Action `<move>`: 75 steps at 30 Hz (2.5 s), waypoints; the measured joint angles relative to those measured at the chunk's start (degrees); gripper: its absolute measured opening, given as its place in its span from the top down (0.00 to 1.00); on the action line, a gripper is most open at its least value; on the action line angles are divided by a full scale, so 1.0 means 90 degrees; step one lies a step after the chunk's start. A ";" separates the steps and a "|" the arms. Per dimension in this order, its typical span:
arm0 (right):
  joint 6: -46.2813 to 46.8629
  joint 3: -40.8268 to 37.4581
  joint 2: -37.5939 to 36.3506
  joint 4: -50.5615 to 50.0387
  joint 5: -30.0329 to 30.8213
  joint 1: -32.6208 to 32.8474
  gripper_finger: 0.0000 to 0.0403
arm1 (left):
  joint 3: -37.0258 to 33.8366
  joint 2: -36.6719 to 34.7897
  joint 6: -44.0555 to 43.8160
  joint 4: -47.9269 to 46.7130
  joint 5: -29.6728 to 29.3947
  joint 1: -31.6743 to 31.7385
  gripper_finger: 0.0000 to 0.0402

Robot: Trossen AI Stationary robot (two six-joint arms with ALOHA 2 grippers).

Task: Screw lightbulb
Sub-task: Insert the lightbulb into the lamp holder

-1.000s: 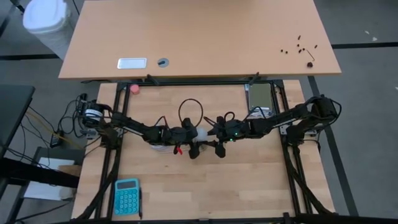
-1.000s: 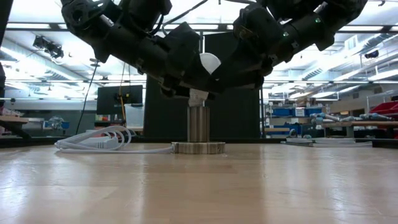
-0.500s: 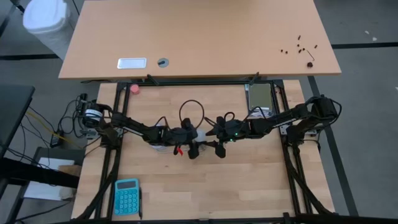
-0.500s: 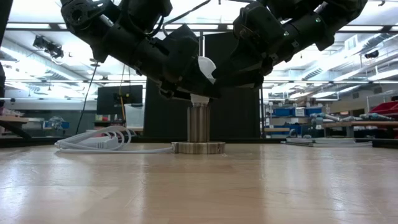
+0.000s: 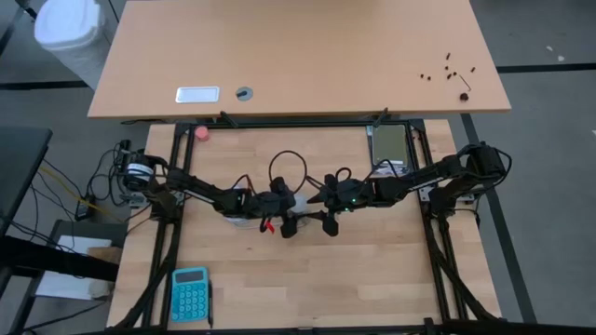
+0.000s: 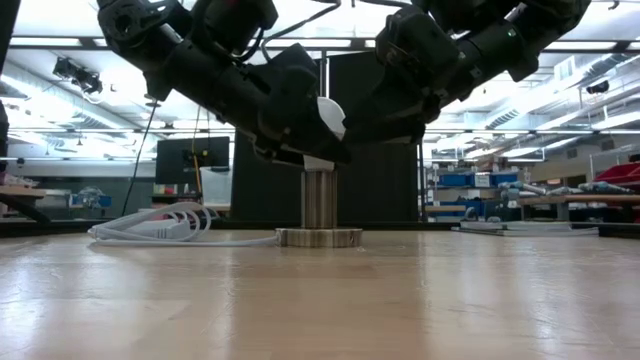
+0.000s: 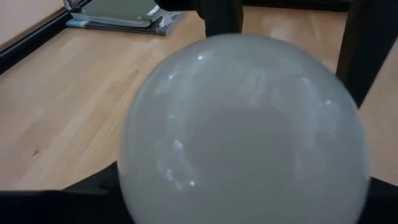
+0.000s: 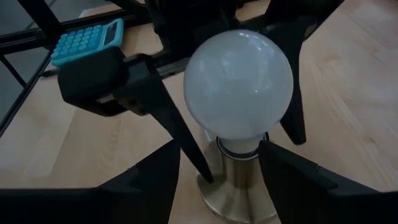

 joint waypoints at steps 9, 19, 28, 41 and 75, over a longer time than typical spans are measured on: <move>0.0008 0.0000 -0.0002 -0.0208 0.0011 0.0018 0.43 | 0.0000 -0.0008 -0.0049 -0.0551 -0.0020 -0.0072 0.17; 0.0003 -0.0038 -0.0004 -0.0259 0.0641 0.0250 0.43 | -0.0340 -0.0047 -0.0229 -0.0246 -0.0337 -0.0242 0.18; -0.0041 -0.0558 -0.0007 0.0459 0.0729 0.0159 0.43 | -0.1112 -0.0127 -0.0378 0.1001 -0.0520 -0.0271 0.18; 0.0136 -0.1010 -0.0005 0.1004 0.0688 0.0019 0.43 | -0.1991 -0.0120 -0.0652 0.2160 -0.0593 -0.0272 0.19; -0.0431 -0.1158 0.0196 0.1933 0.1634 0.0240 0.43 | -0.1937 0.1156 -0.0418 0.3755 -0.0256 -0.0184 0.21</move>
